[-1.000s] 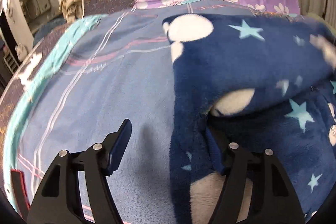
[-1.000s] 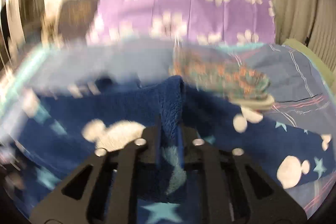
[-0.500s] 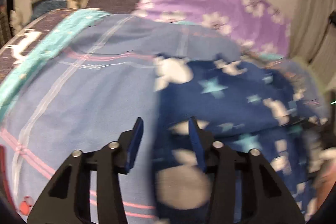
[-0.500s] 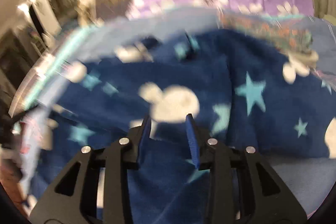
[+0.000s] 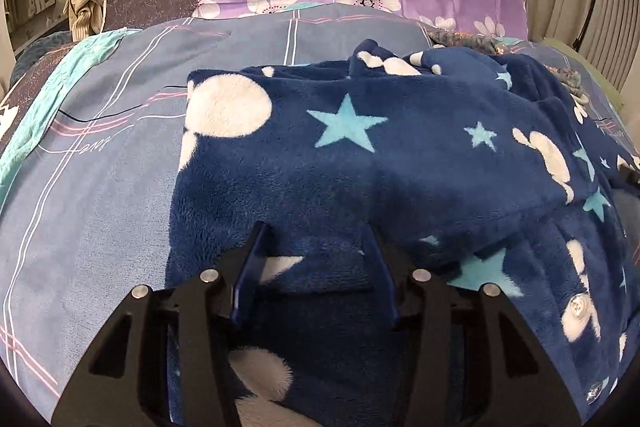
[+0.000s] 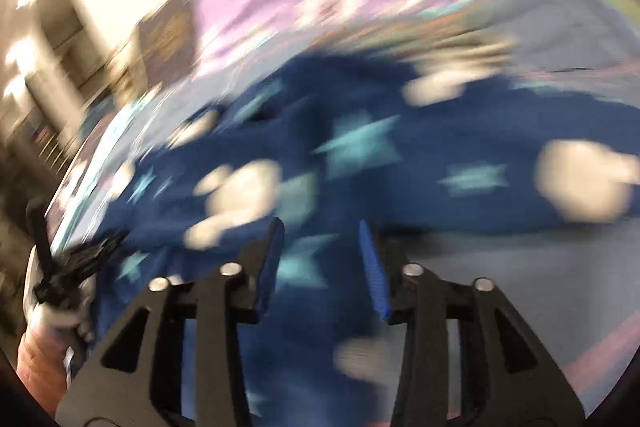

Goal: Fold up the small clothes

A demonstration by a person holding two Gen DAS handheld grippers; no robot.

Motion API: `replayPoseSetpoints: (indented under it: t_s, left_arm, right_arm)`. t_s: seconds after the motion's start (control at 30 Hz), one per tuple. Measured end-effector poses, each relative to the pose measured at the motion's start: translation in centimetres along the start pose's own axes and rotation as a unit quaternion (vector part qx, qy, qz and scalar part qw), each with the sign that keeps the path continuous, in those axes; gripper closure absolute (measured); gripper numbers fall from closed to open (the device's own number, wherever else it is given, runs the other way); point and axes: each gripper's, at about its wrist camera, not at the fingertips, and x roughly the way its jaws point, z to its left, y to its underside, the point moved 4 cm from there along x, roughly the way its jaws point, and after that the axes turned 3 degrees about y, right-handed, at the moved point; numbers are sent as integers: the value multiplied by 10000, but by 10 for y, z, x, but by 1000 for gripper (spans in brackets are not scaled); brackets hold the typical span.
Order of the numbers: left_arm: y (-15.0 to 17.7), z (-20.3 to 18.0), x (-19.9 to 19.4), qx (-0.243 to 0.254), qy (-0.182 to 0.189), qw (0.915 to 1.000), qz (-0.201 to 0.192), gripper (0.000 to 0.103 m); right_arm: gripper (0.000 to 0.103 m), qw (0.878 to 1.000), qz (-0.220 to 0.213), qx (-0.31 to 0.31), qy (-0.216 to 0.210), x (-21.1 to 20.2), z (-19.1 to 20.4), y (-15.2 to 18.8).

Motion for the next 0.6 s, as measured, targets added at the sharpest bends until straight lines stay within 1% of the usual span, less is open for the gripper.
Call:
replayPoseSetpoints:
  t_s: [0.03,0.07,0.1,0.13,0.17,0.2,0.23,0.3,0.33,0.4,0.43,0.47,0.5,0.53,0.57,0.6]
  left_arm:
    - [0,0,0,4,0,10000,-6,52]
    - [1,0,-1,12,-5,10000,-13,51]
    - [1,1,-1,13,-4,10000,-22,51]
    - [1,1,0,10,2,10000,-31,51]
    - [1,1,-1,3,13,10000,-37,51]
    - [2,2,0,-4,28,10000,-42,50]
    - [2,2,0,-21,53,10000,-49,50]
    - [2,4,-1,-51,95,9999,-64,50]
    - [3,3,-1,-57,103,9999,-70,50]
    - [3,3,-1,-65,114,9999,-85,49]
    - [2,3,-1,-68,117,9999,-87,49]
    - [2,4,-1,-76,132,9998,-90,49]
    - [3,5,-2,-88,156,9998,-91,49]
    - [3,5,-2,-109,190,9997,-94,48]
    - [3,5,-2,-125,217,9996,-98,48]
    - [2,6,-2,-137,240,9996,-101,47]
  right_arm:
    - [59,9983,-197,467,300,-17,-39,-6]
    - [56,9953,-285,776,502,-26,-65,-8]
    - [55,9878,-365,1288,800,-38,-107,-9]
    - [54,9819,-402,1591,945,-44,-129,-8]
    - [54,9697,-475,2114,1125,-55,-163,-5]
    - [55,9588,-557,2520,1185,-63,-189,-4]
    - [58,9465,-707,2976,1033,-71,-216,-1]
    - [53,9336,-828,3352,956,-77,-241,-1]
    - [53,9261,-923,3542,911,-79,-252,-3]
    - [51,9169,-1022,3765,838,-76,-259,-7]
    - [51,9124,-1068,3845,908,-74,-262,-12]
    - [68,9116,-1047,3845,1007,-72,-263,-15]
    - [93,9127,-967,3841,1010,-67,-261,-19]
    - [93,9114,-948,3887,964,-64,-254,-20]
    - [94,9100,-1041,3929,817,-66,-244,-24]
    - [94,9159,-1118,3798,660,-64,-230,-31]
